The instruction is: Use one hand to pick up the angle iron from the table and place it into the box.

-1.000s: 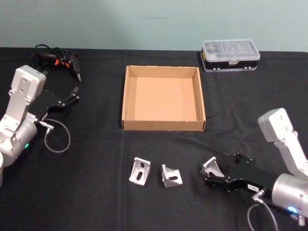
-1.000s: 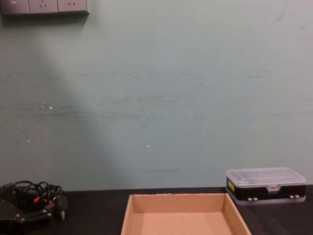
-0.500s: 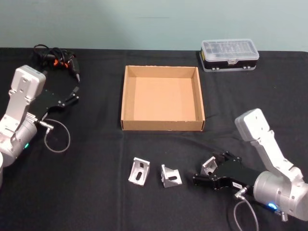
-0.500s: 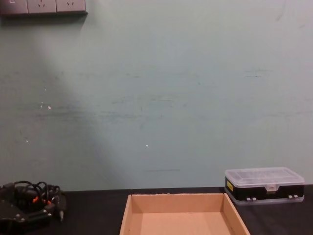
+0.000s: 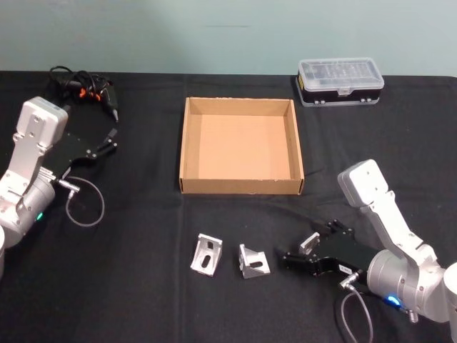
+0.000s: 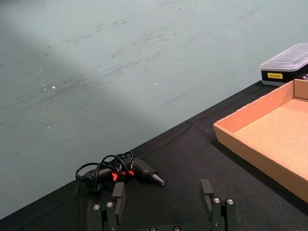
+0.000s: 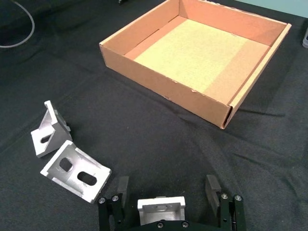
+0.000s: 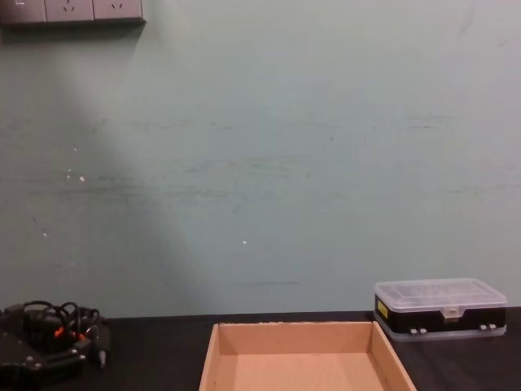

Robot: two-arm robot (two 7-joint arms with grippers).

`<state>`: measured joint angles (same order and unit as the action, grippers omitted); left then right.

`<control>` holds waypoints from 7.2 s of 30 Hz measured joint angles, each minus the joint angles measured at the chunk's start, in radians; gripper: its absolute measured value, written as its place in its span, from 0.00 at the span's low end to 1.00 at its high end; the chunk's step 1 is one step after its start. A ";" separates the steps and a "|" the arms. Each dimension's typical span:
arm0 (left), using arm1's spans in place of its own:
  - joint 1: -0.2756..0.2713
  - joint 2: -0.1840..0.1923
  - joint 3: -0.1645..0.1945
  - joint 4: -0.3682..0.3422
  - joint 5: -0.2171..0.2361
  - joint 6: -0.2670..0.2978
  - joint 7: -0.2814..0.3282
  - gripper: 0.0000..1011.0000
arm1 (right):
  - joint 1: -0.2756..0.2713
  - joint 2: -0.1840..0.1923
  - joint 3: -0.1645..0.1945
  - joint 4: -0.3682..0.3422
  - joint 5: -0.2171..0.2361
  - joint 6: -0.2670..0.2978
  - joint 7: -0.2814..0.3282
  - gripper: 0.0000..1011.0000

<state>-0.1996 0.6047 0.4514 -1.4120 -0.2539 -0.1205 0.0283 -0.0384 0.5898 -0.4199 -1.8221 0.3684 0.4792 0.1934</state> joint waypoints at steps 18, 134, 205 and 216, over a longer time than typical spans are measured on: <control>0.000 0.000 0.000 0.000 0.000 0.000 0.000 1.00 | -0.001 0.004 -0.001 -0.002 0.000 -0.001 0.001 0.78; 0.000 0.000 0.000 0.000 0.000 0.000 0.000 1.00 | 0.869 -0.565 -0.143 1.137 -0.246 -0.133 0.151 0.99; 0.000 0.000 0.000 0.000 0.000 0.000 0.000 1.00 | 0.516 0.018 -0.328 0.390 -0.128 -0.377 0.815 0.99; 0.000 0.000 0.000 0.000 0.000 0.000 0.000 1.00 | 0.541 -0.002 -0.363 0.421 -0.109 -0.325 0.797 0.99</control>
<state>-0.1995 0.6047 0.4515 -1.4120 -0.2539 -0.1205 0.0283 0.5028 0.5880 -0.7826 -1.4008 0.2592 0.1541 0.9908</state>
